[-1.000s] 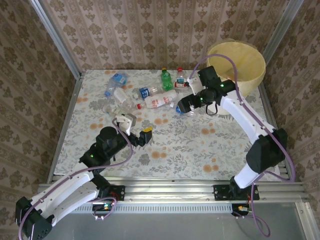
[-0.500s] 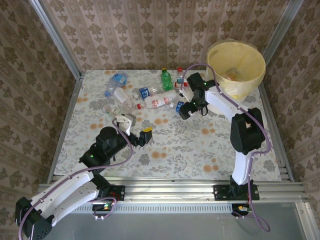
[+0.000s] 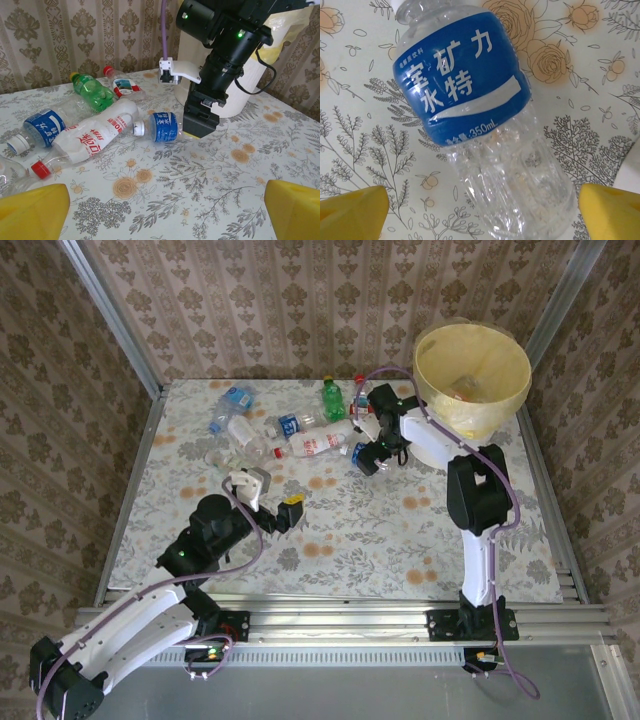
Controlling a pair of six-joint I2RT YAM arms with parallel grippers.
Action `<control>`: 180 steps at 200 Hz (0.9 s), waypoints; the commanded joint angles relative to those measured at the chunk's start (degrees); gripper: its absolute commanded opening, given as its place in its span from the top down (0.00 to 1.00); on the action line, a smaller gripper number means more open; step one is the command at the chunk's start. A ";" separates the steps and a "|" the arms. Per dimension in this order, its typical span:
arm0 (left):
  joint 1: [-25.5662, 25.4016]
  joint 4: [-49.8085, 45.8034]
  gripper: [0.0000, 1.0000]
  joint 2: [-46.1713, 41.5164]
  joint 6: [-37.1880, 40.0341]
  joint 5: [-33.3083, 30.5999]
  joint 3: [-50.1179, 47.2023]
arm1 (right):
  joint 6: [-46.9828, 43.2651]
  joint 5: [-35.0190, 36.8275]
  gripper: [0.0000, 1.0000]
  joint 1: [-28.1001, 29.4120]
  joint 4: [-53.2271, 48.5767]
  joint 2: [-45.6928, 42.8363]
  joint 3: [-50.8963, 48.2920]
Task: Throw the plastic bottles in the bin
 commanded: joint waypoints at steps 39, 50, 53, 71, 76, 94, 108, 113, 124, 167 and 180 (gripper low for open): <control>0.47 -0.27 0.00 -1.52 -1.32 0.48 -0.77 | -0.47 -0.56 0.08 -0.77 -0.21 4.29 0.06; 0.47 0.08 0.00 -1.52 -1.47 0.87 -0.78 | -0.12 -1.03 0.10 -0.74 0.04 4.20 -0.44; 0.49 0.15 0.00 -1.52 -1.51 0.91 -0.83 | 0.05 -1.20 0.11 -0.77 0.30 4.17 -0.55; 0.47 0.86 0.00 -1.37 -1.69 1.04 -0.96 | 0.88 -1.59 0.14 -0.74 1.85 3.29 -2.14; 0.51 0.95 0.00 -1.27 -1.78 1.01 -0.96 | 1.08 -1.68 0.14 -0.76 2.38 3.05 -2.68; 0.47 1.53 0.00 -0.78 -1.86 1.36 -0.85 | 1.77 -2.76 0.18 -0.75 3.62 2.36 -4.55; 0.47 1.91 0.00 -0.40 -2.04 1.77 -0.79 | 2.28 -3.30 0.20 -0.75 4.20 2.01 -5.61; 0.51 2.05 0.00 -0.30 -2.05 1.94 -0.73 | 2.45 -3.48 0.21 -0.78 4.36 1.96 -5.98; 0.50 2.53 0.00 -0.05 -2.26 2.23 -0.77 | 2.86 -3.70 0.24 -0.78 4.84 1.80 -6.61; 0.47 5.25 0.00 1.44 -3.58 3.41 -0.68 | 5.39 -2.87 0.37 -0.37 6.48 -1.69 -8.89; 0.51 6.74 0.00 2.55 -4.26 4.21 -0.77 | 6.11 -2.74 0.41 0.00 7.45 -3.93 -10.08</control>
